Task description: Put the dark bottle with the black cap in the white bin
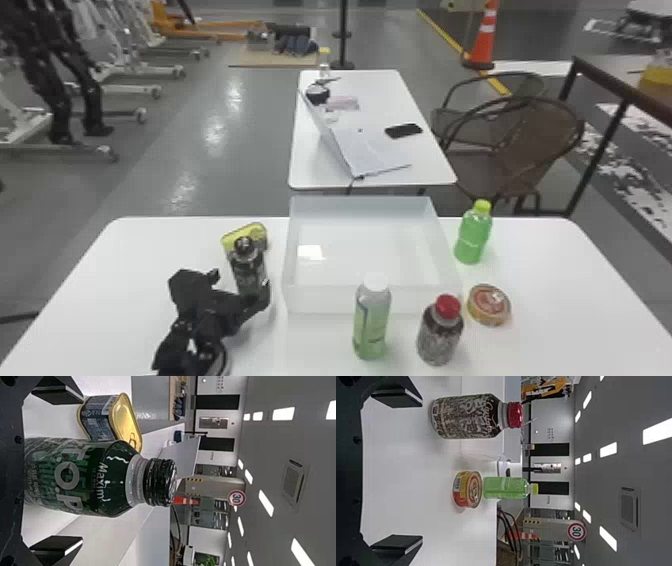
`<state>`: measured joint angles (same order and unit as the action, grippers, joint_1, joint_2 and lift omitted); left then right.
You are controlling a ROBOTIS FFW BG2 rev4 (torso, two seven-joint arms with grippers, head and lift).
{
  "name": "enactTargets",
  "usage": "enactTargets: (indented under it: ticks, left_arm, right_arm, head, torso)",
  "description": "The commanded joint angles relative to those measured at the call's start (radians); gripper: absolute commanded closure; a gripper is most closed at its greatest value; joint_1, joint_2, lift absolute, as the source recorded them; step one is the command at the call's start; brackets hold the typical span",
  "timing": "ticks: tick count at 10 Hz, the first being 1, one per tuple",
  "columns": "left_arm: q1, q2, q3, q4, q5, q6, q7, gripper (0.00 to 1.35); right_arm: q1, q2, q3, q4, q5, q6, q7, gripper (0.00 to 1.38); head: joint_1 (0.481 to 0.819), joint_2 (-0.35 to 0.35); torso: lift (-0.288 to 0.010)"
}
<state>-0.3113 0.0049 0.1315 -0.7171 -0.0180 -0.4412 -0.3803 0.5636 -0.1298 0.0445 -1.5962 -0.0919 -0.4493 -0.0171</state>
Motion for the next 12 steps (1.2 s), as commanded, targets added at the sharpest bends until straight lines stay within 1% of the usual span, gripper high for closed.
enactTargets:
  ticks: [1, 3, 4, 5, 6, 7, 9, 10, 11, 12]
  left_arm:
    - [-0.009, 0.007, -0.001, 0.010, -0.008, -0.019, 0.004, 0.12]
    - [-0.022, 0.007, 0.000, 0.027, 0.000, -0.027, 0.011, 0.22]
    - [-0.029, 0.007, -0.003, 0.039, -0.002, -0.031, 0.011, 0.24]
    - [-0.037, 0.009, -0.004, 0.051, -0.008, -0.033, 0.011, 0.35]
    - [-0.040, 0.014, -0.012, 0.054, -0.007, -0.020, 0.006, 0.64]
    - [-0.040, 0.014, -0.010, 0.054, -0.005, -0.022, 0.008, 0.69]
    - [-0.038, 0.015, -0.013, 0.054, -0.008, -0.022, 0.008, 0.70]
    - [-0.037, 0.015, -0.015, 0.053, -0.025, -0.034, 0.011, 0.70]
    - [-0.025, 0.012, -0.023, 0.015, -0.036, -0.045, 0.012, 0.72]
    - [0.026, 0.004, -0.026, -0.136, -0.054, 0.006, 0.027, 0.72]
  right_arm:
    - [-0.002, 0.002, 0.000, 0.002, 0.000, 0.000, 0.002, 0.09]
    - [-0.004, 0.004, 0.000, 0.005, -0.005, 0.000, 0.005, 0.09]
    - [-0.004, 0.004, 0.000, 0.005, -0.005, -0.002, 0.005, 0.09]
    - [-0.007, 0.006, 0.000, 0.009, -0.005, -0.002, 0.006, 0.09]
    - [-0.007, 0.006, 0.000, 0.009, -0.005, -0.003, 0.008, 0.09]
    - [-0.008, 0.006, 0.000, 0.010, -0.006, -0.003, 0.009, 0.09]
    - [-0.008, 0.007, 0.000, 0.010, -0.006, -0.003, 0.009, 0.09]
    - [-0.005, 0.007, 0.000, 0.010, -0.006, -0.003, 0.009, 0.09]
    - [-0.002, 0.006, -0.002, 0.009, -0.008, -0.005, 0.009, 0.09]
    - [-0.001, 0.006, -0.002, 0.007, -0.008, -0.005, 0.009, 0.09]
  head:
    - [0.549, 0.000]
    - [0.549, 0.000]
    - [0.549, 0.000]
    - [0.549, 0.000]
    - [0.549, 0.000]
    - [0.549, 0.000]
    - [0.549, 0.000]
    - [0.549, 0.000]
    - [0.549, 0.000]
    - [0.549, 0.000]
  torso:
    - [-0.100]
    - [-0.100]
    - [-0.100]
    - [-0.100]
    - [-0.100]
    - [-0.100]
    - [-0.100]
    - [-0.100]
    - [-0.100]
    - [-0.100]
